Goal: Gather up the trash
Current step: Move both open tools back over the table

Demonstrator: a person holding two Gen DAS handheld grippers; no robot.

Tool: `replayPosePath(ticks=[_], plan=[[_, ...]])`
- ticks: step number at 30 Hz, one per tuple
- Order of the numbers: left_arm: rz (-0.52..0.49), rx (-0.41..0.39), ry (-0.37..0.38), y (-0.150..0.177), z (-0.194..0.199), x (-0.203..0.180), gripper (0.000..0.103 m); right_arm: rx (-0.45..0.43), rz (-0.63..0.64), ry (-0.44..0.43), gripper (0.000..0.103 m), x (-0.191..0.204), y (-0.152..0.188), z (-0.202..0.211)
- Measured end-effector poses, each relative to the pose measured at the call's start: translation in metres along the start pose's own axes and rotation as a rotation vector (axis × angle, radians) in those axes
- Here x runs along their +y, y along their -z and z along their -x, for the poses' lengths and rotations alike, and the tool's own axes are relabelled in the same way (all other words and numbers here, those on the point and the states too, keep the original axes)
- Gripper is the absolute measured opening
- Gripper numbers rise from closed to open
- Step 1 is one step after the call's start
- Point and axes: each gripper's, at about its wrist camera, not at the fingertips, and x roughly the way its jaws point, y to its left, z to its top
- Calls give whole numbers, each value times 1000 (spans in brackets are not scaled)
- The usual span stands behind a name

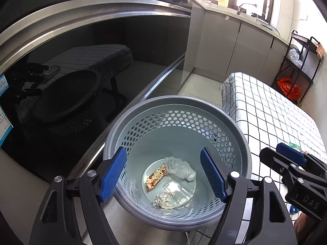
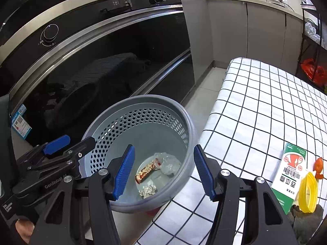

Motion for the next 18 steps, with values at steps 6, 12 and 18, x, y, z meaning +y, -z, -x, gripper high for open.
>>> replayPosePath(ticks=[6, 12, 18], plan=[[-16, -17, 2, 4, 10, -7, 74, -16, -16, 22, 57, -7, 11, 21], [-17, -31, 22, 9, 22, -16, 75, -43, -46, 58, 57, -24, 25, 53], [-24, -26, 69, 21, 35, -35, 75, -78, -92, 109, 58, -53, 44, 91]])
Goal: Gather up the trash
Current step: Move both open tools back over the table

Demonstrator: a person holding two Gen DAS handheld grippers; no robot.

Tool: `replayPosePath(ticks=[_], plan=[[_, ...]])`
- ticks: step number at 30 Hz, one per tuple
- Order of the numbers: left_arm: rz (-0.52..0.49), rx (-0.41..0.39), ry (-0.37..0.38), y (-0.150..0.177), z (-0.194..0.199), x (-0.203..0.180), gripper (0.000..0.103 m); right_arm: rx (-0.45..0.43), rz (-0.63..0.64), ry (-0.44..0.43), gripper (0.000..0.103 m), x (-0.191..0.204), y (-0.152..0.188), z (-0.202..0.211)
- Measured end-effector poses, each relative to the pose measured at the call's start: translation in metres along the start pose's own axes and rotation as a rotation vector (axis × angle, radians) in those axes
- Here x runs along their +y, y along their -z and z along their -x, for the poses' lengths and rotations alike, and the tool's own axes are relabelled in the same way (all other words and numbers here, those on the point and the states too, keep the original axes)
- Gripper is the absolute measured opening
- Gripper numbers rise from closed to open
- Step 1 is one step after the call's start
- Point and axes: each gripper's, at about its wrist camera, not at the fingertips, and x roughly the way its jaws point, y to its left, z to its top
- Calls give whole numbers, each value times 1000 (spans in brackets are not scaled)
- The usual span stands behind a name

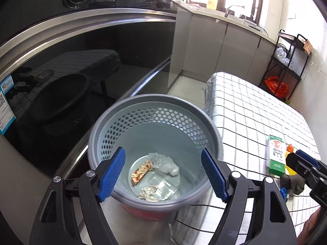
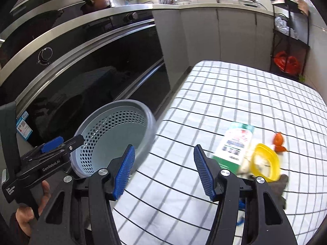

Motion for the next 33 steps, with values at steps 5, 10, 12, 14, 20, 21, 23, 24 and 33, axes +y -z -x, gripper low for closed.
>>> replayPosePath(ticks=[5, 10, 12, 14, 20, 21, 23, 24, 33], plan=[[-55, -8, 35, 11, 12, -33, 75, -25, -38, 55, 59, -33, 14, 31], [-91, -16, 64, 22, 22, -62, 78, -44, -61, 128, 61, -73, 29, 61], [-104, -10, 80, 28, 25, -74, 78, -45, -72, 155, 61, -91, 34, 72], [-117, -4, 94, 32, 26, -85, 79, -45, -84, 178, 62, -110, 38, 81], [-164, -3, 119, 38, 29, -120, 82, -33, -124, 215, 62, -152, 49, 92], [-170, -3, 122, 38, 29, -124, 82, -31, -132, 215, 62, -158, 50, 93], [-179, 0, 131, 37, 27, -134, 83, -26, -142, 216, 62, -168, 51, 92], [-183, 3, 136, 36, 24, -139, 83, -25, -145, 216, 62, -171, 51, 91], [-238, -7, 129, 15, 3, -179, 84, -1, -151, 204, 62, -196, 44, 72]])
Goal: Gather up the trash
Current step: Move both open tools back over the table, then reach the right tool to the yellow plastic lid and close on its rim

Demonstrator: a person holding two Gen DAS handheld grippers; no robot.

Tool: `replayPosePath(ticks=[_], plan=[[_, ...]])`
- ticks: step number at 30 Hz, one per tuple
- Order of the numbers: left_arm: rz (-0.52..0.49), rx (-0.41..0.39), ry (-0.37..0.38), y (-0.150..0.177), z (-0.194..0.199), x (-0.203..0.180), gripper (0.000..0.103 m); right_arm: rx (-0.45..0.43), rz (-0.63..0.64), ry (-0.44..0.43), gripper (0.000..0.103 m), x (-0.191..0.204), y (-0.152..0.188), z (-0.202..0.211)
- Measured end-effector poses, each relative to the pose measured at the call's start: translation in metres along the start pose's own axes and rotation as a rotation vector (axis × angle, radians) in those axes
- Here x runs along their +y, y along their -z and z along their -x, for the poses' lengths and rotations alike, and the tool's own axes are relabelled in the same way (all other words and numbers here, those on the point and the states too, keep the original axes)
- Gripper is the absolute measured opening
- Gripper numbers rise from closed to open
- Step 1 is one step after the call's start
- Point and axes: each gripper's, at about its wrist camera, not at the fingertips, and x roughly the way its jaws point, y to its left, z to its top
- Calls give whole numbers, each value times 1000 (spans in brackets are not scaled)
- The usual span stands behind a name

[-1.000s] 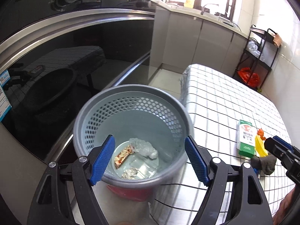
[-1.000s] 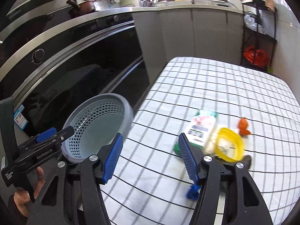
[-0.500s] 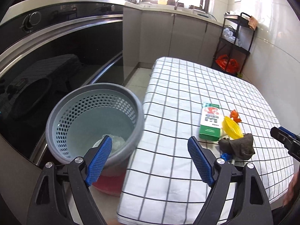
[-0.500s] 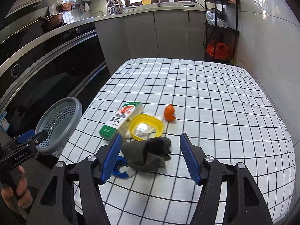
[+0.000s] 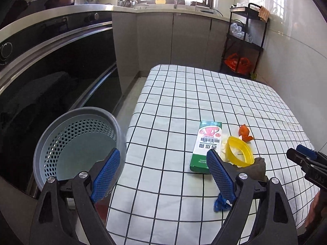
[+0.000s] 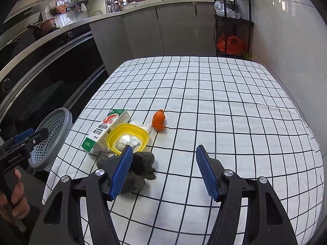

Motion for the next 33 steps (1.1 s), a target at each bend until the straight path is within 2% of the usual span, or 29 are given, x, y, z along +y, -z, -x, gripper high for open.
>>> replayPosePath(ticks=[5, 16, 20, 25, 30, 33], plan=[[-29, -5, -4, -13, -17, -11, 85, 19, 1, -30, 62, -1, 3, -9], [-67, 18, -10, -11, -40, -23, 85, 79, -3, -76, 62, 20, 2, -43], [-72, -2, -34, -13, -39, -18, 86, 74, -2, -90, 71, 33, -8, -51], [-60, 3, -42, -13, -44, -8, 87, 85, -9, -71, 72, 41, -18, -63], [-38, 23, -45, -11, -51, 3, 87, 59, -38, -62, 73, 38, -28, -61], [-25, 36, -36, -11, -53, 8, 87, 60, -58, -82, 76, 39, -31, -63]])
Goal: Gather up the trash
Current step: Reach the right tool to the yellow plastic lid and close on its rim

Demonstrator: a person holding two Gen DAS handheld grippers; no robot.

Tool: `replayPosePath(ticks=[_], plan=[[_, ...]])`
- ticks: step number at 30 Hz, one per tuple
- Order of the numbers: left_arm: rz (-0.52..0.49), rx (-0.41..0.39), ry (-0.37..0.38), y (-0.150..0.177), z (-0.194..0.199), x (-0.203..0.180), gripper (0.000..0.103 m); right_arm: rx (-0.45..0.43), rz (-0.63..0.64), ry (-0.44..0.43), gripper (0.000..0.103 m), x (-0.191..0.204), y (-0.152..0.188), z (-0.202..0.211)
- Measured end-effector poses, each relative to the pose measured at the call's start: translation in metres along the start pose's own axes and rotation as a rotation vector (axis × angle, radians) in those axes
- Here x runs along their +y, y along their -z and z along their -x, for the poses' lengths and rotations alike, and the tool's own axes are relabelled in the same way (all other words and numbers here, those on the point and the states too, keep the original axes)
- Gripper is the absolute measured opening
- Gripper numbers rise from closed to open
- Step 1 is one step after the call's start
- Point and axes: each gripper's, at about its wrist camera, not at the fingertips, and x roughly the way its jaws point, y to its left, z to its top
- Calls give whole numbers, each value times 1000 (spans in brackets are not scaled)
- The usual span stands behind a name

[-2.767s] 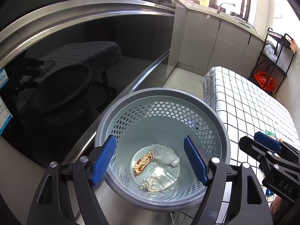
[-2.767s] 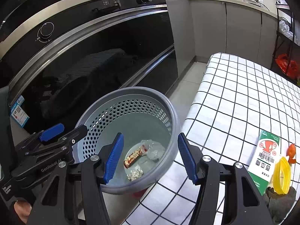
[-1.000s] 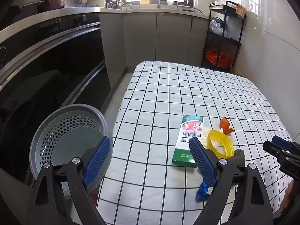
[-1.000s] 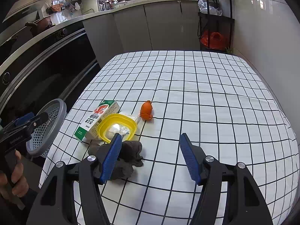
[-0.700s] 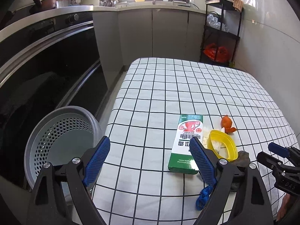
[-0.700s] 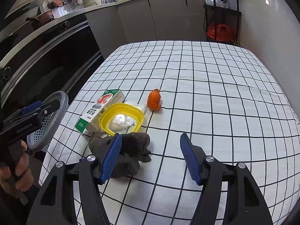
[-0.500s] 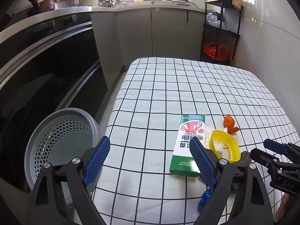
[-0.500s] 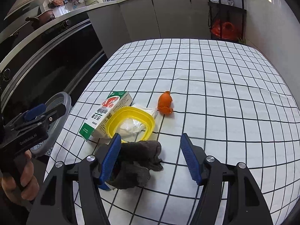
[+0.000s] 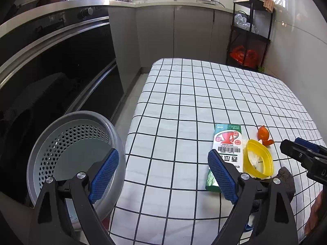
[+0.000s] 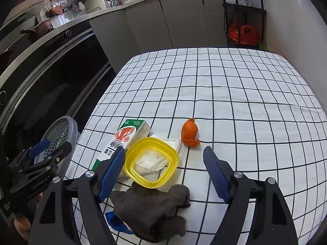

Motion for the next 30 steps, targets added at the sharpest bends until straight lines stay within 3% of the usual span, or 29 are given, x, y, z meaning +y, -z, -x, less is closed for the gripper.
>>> replayPosePath(ticks=[14, 30], plan=[[4, 4, -3, 1, 0, 9, 87, 164, 29, 9, 79, 19, 14, -51], [-3, 15, 3, 5, -2, 6, 87, 159, 63, 32, 76, 23, 14, -66]])
